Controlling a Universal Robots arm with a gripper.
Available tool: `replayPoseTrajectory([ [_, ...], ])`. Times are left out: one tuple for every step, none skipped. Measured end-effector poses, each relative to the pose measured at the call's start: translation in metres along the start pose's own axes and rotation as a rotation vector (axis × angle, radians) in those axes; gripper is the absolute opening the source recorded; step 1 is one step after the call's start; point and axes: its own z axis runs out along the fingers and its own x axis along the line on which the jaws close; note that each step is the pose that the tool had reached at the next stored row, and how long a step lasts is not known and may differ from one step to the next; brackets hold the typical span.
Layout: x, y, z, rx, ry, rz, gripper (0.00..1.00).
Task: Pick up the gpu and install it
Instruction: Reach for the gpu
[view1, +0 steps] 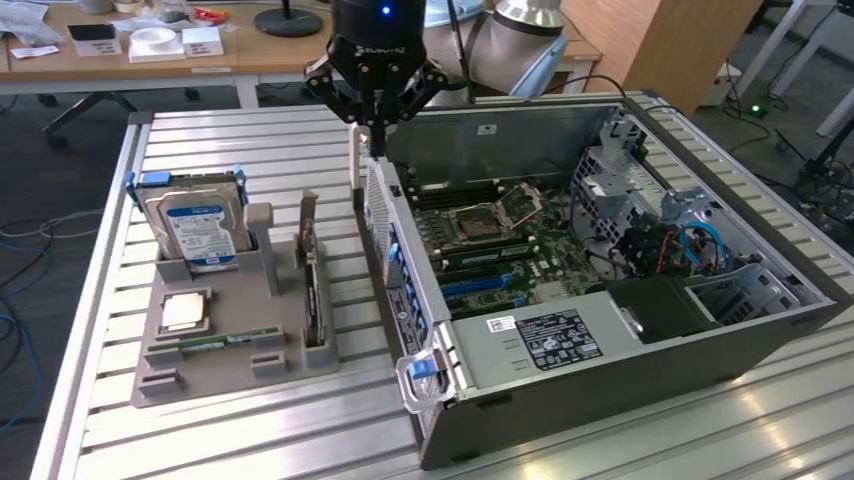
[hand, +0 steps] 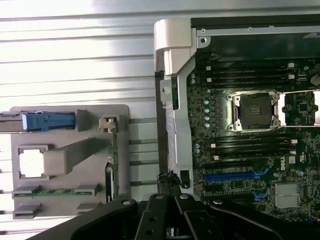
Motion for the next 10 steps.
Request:
replayPoseTrajectory([
  [0.003, 0.0000, 0.0001, 0.0000, 0.0001, 0.000, 0.11],
  [0.005, 0.0001, 0.0002, 0.0000, 0.0002, 0.000, 0.11],
  [0.008, 0.0002, 0.0003, 0.0000, 0.0003, 0.000, 0.11],
  [0.010, 0.0003, 0.0003, 0.0001, 0.0003, 0.000, 0.11],
  [0.012, 0.0004, 0.0004, 0.0000, 0.0004, 0.000, 0.11],
  [0.015, 0.0005, 0.0005, 0.0000, 0.0004, 0.000, 0.11],
  [0.017, 0.0006, 0.0006, 0.0000, 0.0005, 0.000, 0.11],
  [0.020, 0.0007, 0.0007, 0.0000, 0.0006, 0.000, 0.11],
  [0.022, 0.0007, 0.0008, 0.0001, 0.0008, 0.000, 0.11],
  [0.024, 0.0008, 0.0008, 0.0001, 0.0009, 0.000, 0.11],
])
